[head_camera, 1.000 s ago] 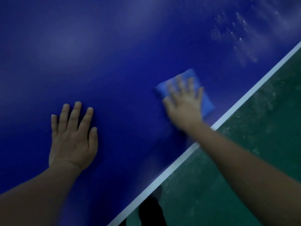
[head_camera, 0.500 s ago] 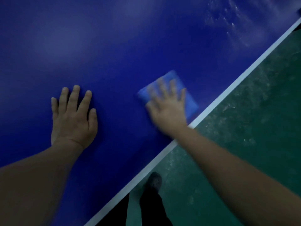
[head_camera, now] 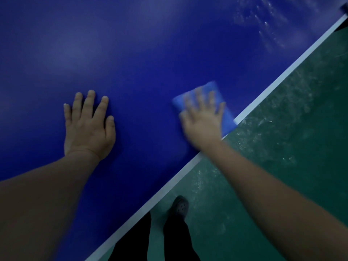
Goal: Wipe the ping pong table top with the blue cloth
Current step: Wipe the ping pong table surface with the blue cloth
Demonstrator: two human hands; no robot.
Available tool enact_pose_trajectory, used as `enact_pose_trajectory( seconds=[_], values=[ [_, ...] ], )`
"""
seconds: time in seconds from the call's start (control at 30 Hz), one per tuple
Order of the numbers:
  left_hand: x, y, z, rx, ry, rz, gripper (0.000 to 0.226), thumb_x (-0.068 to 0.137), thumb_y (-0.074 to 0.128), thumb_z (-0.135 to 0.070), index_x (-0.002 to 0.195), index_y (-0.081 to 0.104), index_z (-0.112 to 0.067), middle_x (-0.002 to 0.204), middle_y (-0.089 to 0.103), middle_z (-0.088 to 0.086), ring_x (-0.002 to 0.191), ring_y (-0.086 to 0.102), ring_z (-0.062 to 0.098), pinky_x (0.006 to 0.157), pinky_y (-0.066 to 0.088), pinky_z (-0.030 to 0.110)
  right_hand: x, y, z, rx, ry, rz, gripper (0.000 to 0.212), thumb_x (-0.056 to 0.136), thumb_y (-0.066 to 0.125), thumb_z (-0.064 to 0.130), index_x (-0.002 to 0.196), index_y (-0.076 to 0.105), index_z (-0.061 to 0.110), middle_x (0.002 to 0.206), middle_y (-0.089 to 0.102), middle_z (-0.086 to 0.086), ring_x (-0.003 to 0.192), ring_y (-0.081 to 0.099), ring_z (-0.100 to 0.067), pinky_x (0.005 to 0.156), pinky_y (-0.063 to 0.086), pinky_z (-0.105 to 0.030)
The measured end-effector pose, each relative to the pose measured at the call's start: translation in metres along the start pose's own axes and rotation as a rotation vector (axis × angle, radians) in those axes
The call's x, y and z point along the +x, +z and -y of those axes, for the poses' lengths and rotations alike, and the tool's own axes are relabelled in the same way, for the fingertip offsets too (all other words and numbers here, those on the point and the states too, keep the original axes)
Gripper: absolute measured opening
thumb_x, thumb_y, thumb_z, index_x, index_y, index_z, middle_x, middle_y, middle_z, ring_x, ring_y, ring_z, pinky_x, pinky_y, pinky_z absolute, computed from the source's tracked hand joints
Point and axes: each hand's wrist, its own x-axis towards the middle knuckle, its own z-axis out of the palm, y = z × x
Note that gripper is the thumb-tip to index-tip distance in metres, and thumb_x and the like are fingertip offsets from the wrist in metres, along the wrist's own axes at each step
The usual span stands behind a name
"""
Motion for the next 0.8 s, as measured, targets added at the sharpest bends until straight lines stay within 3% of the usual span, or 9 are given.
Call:
enact_pose_trajectory(
  seconds=[0.07, 0.1, 0.17, 0.27, 0.4, 0.47, 0.53, 0.6, 0.8],
  values=[
    [0.0, 0.001, 0.001, -0.004, -0.003, -0.003, 0.063, 0.098, 0.019, -0.047, 0.155, 0.026, -0.021, 0.164, 0.016, 0.008, 0.152, 0.002, 0.028, 0.122, -0.004, 0.051, -0.056, 0.011, 0.02, -0.038, -0.465, 0.074, 0.053, 0.101, 0.033, 0.054, 0.151, 0.036, 0.04, 0.163, 0.027, 0.0, 0.151, 0.017, -0.037, 0.118, 0.006, -0.066],
    [0.0, 0.001, 0.001, -0.002, -0.002, -0.005, 0.063, 0.098, 0.019, -0.047, 0.155, 0.025, -0.021, 0.164, 0.016, 0.008, 0.152, 0.002, 0.028, 0.122, -0.004, 0.051, -0.063, 0.007, 0.006, -0.058, -0.576, 0.116, 0.052, 0.1, 0.034, 0.055, 0.15, 0.037, 0.04, 0.163, 0.029, 0.0, 0.151, 0.018, -0.036, 0.119, 0.005, -0.065],
    [0.0, 0.002, 0.001, 0.004, 0.001, -0.012, 0.062, 0.098, 0.02, -0.046, 0.155, 0.025, -0.021, 0.164, 0.016, 0.008, 0.152, 0.002, 0.029, 0.122, -0.004, 0.051, -0.033, -0.005, -0.042, -0.057, -0.489, 0.128, 0.058, 0.097, 0.032, 0.056, 0.15, 0.04, 0.036, 0.162, 0.03, -0.002, 0.151, 0.02, -0.036, 0.118, 0.007, -0.064],
    [0.0, 0.003, 0.001, 0.008, 0.006, -0.016, 0.062, 0.098, 0.021, -0.046, 0.155, 0.026, -0.021, 0.164, 0.017, 0.009, 0.151, 0.003, 0.03, 0.122, -0.002, 0.052, 0.032, -0.027, -0.111, -0.066, 0.003, 0.147, 0.062, 0.098, 0.024, 0.06, 0.156, 0.025, 0.037, 0.168, 0.012, 0.003, 0.154, 0.003, -0.029, 0.121, 0.001, -0.059],
    [0.0, 0.002, -0.001, 0.023, 0.005, -0.006, 0.063, 0.098, 0.02, -0.047, 0.155, 0.025, -0.02, 0.164, 0.016, 0.009, 0.152, 0.003, 0.031, 0.122, -0.002, 0.053, 0.066, -0.025, -0.098, 0.027, 0.302, 0.051, 0.058, 0.102, 0.024, 0.057, 0.157, 0.015, 0.042, 0.168, 0.003, 0.008, 0.154, -0.003, -0.026, 0.12, -0.004, -0.06],
    [0.0, 0.0, -0.002, 0.033, 0.007, 0.009, 0.064, 0.098, 0.018, -0.048, 0.156, 0.023, -0.02, 0.164, 0.015, 0.009, 0.152, 0.002, 0.031, 0.122, -0.002, 0.053, 0.051, -0.015, -0.062, -0.017, 0.173, 0.028, 0.057, 0.101, 0.025, 0.055, 0.156, 0.021, 0.041, 0.168, 0.01, 0.006, 0.154, 0.003, -0.029, 0.12, -0.001, -0.063],
    [0.0, -0.001, -0.002, 0.045, 0.004, 0.028, 0.066, 0.097, 0.016, -0.05, 0.156, 0.021, -0.02, 0.165, 0.013, 0.009, 0.152, 0.0, 0.03, 0.122, -0.002, 0.054, 0.018, -0.008, -0.036, -0.061, -0.159, 0.058, 0.056, 0.101, 0.025, 0.056, 0.154, 0.03, 0.039, 0.166, 0.019, 0.003, 0.153, 0.01, -0.032, 0.119, 0.003, -0.064],
    [0.0, -0.004, -0.003, 0.057, -0.003, 0.054, 0.069, 0.097, 0.014, -0.054, 0.157, 0.019, -0.02, 0.165, 0.011, 0.009, 0.152, -0.002, 0.029, 0.122, -0.002, 0.054, 0.003, -0.006, -0.042, -0.081, -0.368, 0.076, 0.053, 0.103, 0.025, 0.057, 0.153, 0.032, 0.04, 0.165, 0.022, 0.005, 0.154, 0.011, -0.031, 0.119, 0.004, -0.064],
    [0.006, -0.018, -0.014, 0.057, -0.031, 0.099, 0.077, 0.094, 0.013, -0.061, 0.153, 0.029, -0.014, 0.162, 0.017, 0.013, 0.151, 0.004, 0.032, 0.122, 0.0, 0.055, 0.05, -0.023, -0.087, -0.056, -0.173, 0.088, 0.058, 0.101, 0.021, 0.06, 0.154, 0.031, 0.04, 0.166, 0.016, 0.009, 0.155, 0.003, -0.024, 0.121, -0.003, -0.06]
  ],
)
